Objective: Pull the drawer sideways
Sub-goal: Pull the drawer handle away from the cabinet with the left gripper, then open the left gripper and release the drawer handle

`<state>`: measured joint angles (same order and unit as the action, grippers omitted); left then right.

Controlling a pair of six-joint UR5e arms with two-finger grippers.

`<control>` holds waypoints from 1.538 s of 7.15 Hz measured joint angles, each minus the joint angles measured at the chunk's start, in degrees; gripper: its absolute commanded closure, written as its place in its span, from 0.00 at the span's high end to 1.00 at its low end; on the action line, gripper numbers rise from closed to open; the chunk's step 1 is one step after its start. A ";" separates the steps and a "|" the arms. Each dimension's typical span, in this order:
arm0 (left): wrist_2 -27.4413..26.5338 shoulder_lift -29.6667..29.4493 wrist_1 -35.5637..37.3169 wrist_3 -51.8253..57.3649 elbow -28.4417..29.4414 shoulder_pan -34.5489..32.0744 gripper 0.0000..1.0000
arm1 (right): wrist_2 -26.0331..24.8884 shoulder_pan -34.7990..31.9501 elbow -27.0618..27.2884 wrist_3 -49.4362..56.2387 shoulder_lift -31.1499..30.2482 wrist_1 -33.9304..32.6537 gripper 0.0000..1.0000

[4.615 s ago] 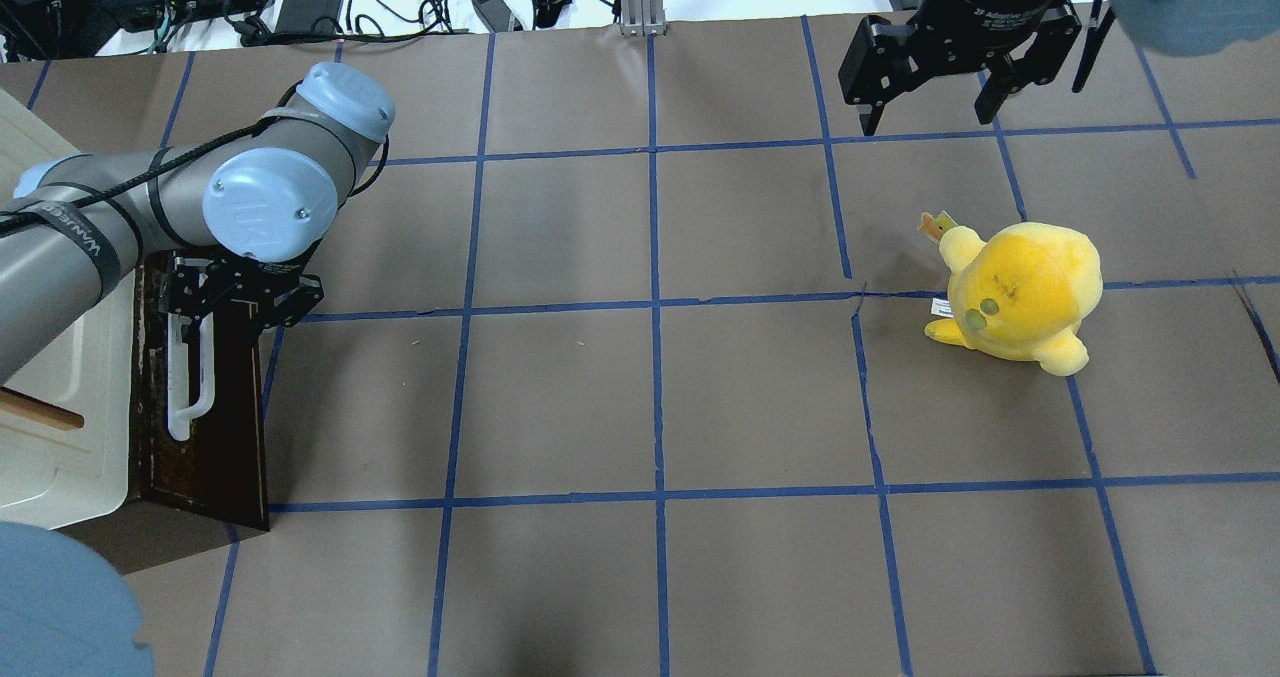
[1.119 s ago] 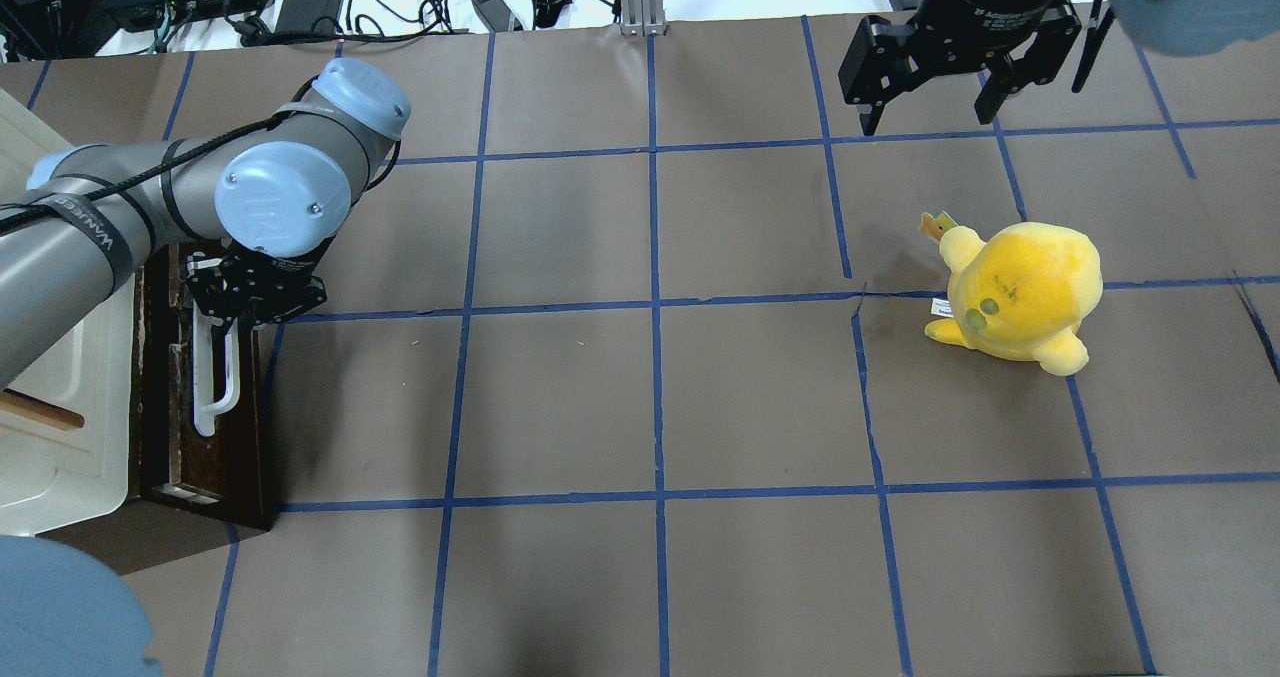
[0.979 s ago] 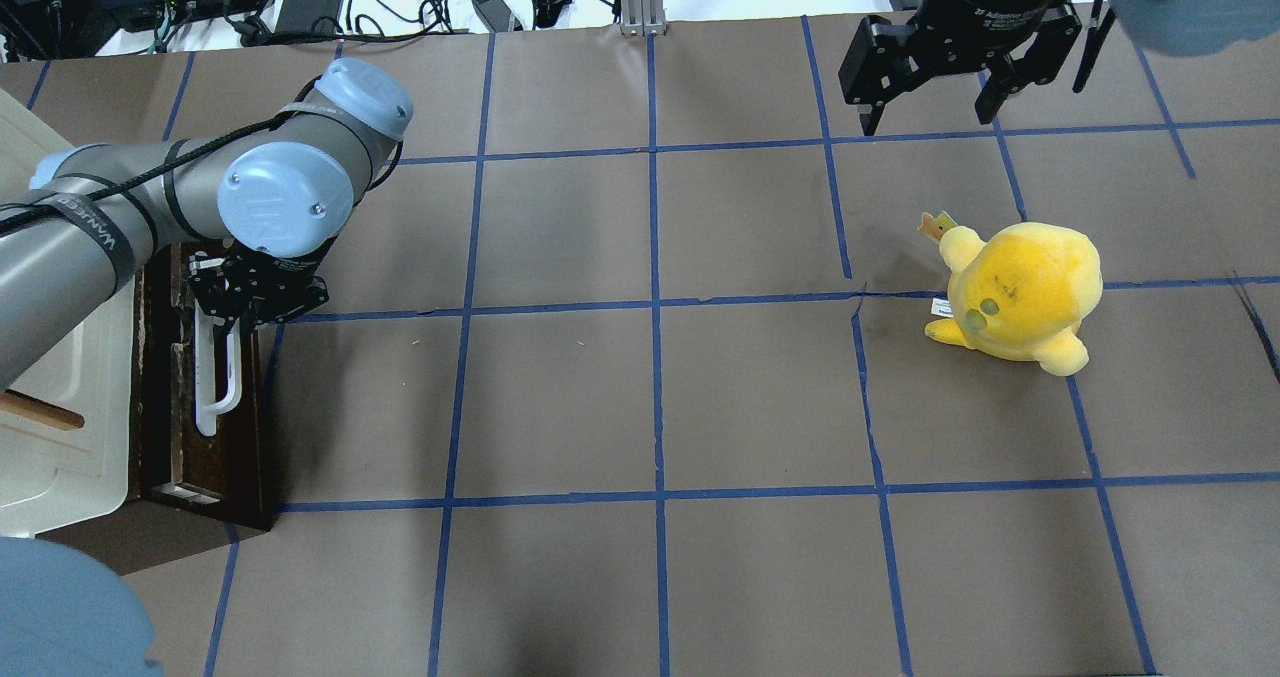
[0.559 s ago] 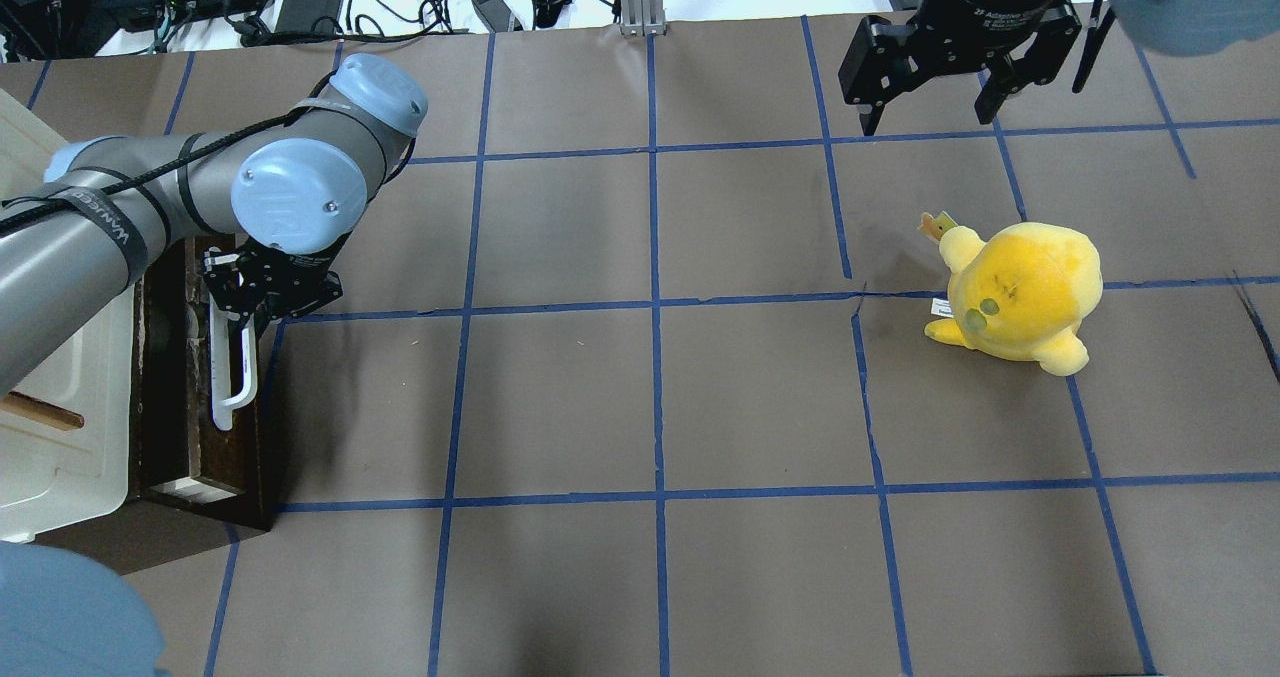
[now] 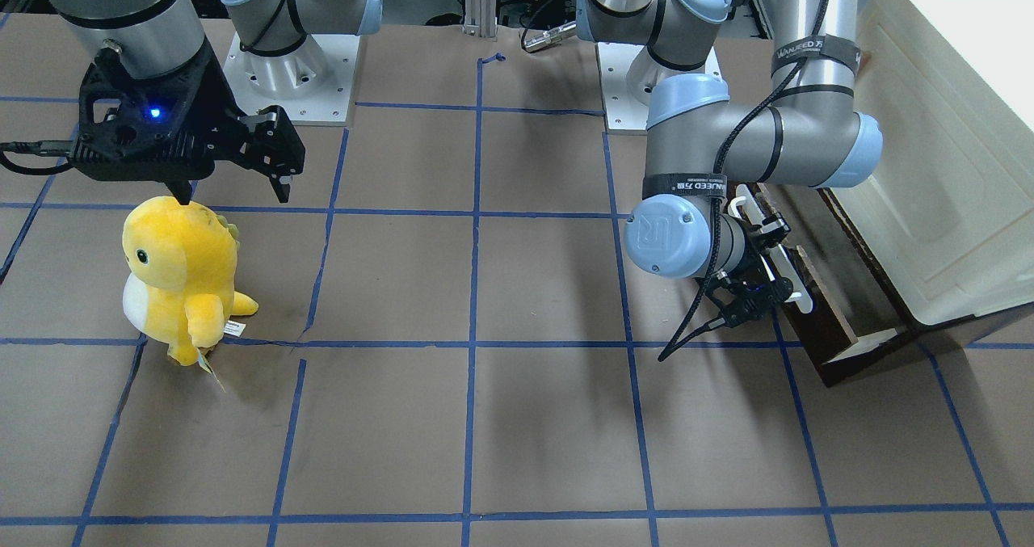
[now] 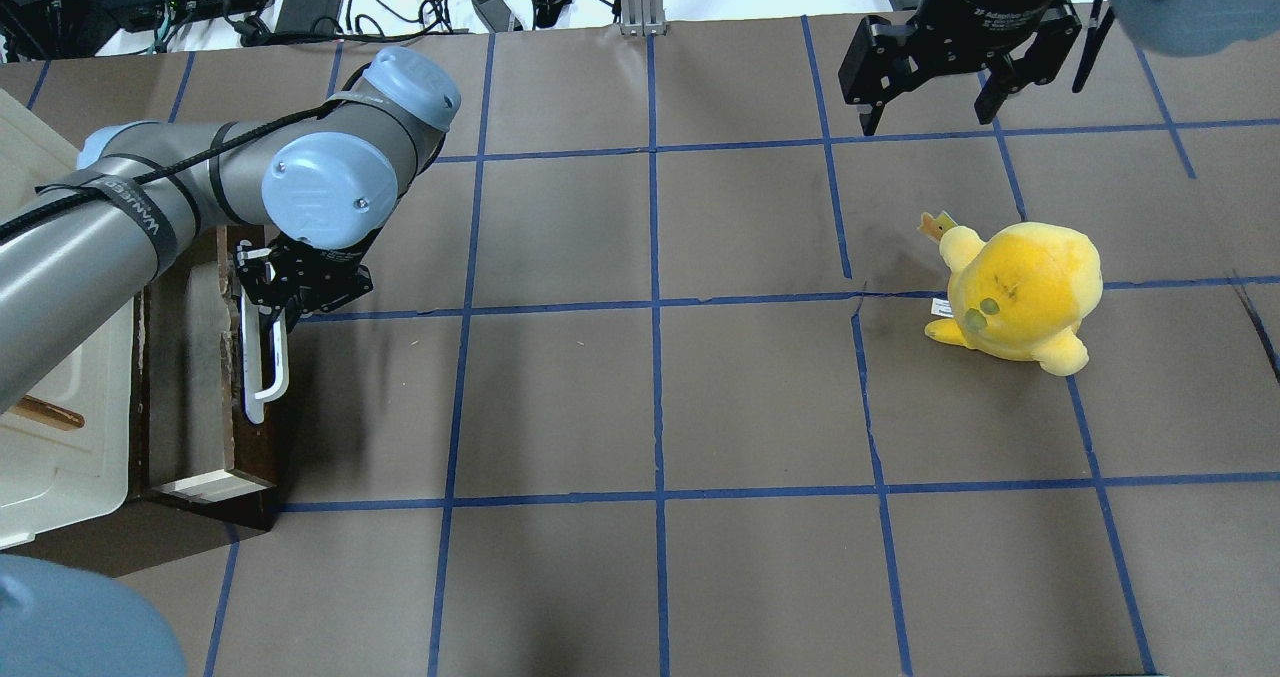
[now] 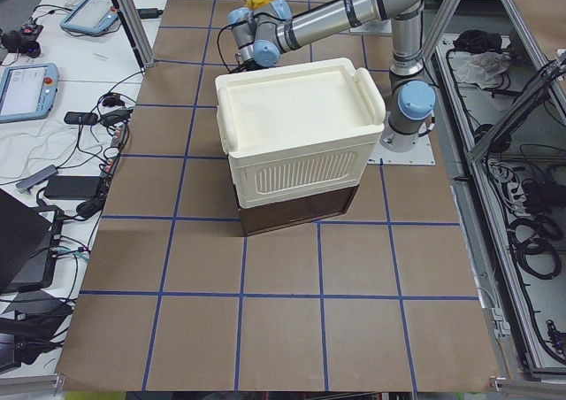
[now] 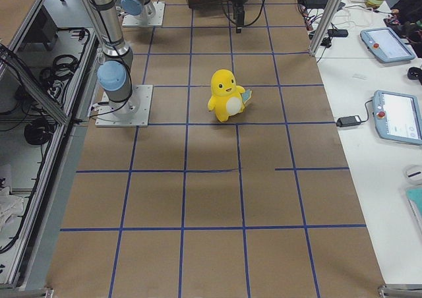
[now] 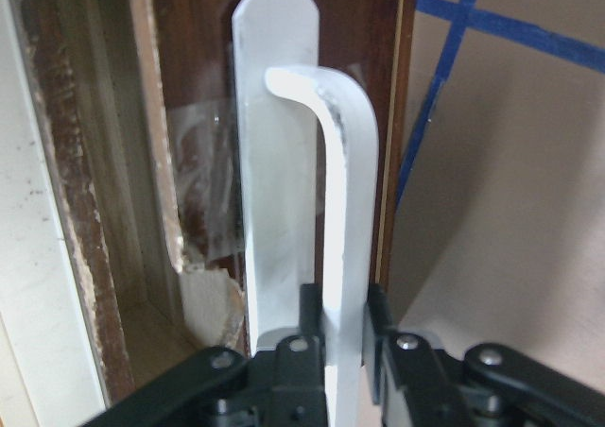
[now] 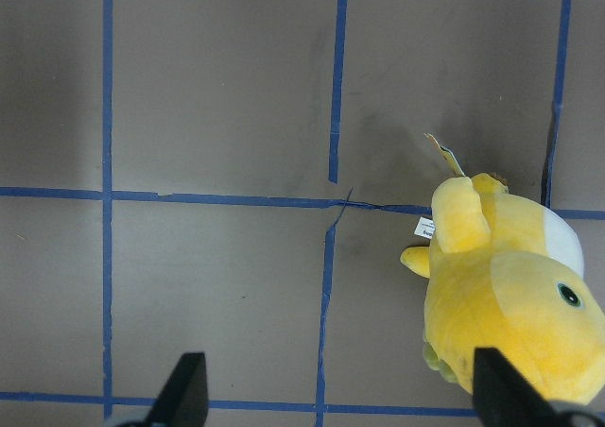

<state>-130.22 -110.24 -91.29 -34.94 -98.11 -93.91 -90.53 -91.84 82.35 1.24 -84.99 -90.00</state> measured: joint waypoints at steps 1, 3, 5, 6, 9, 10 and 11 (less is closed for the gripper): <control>0.07 -0.06 -0.03 -0.31 0.25 -0.69 0.22 | 0.00 0.00 0.00 0.01 0.00 0.00 1.00; 1.01 -0.16 -0.03 -0.54 0.98 -1.57 0.22 | 0.00 0.00 0.00 0.01 0.00 0.00 1.00; 2.12 -0.25 -0.03 -0.61 1.38 -1.83 0.22 | 0.00 0.00 0.00 0.00 0.00 0.00 1.00; 2.73 -0.29 -0.03 -0.59 1.55 -1.86 0.22 | 0.00 0.00 0.00 -0.01 0.00 0.00 1.00; 3.48 -0.74 -0.08 -0.59 2.75 -3.47 0.22 | 0.00 0.00 0.00 -0.01 0.00 0.00 1.00; 3.97 -1.05 -0.08 -0.63 3.21 -4.14 0.22 | -0.02 0.00 0.00 -0.01 0.00 0.00 1.00; 4.29 -1.32 -0.07 -0.65 3.61 -4.73 0.22 | -0.06 0.00 0.00 -0.01 0.00 0.00 1.00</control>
<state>-125.93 -111.56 -91.36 -35.58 -94.50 -98.64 -90.58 -91.85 82.35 1.23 -84.99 -90.00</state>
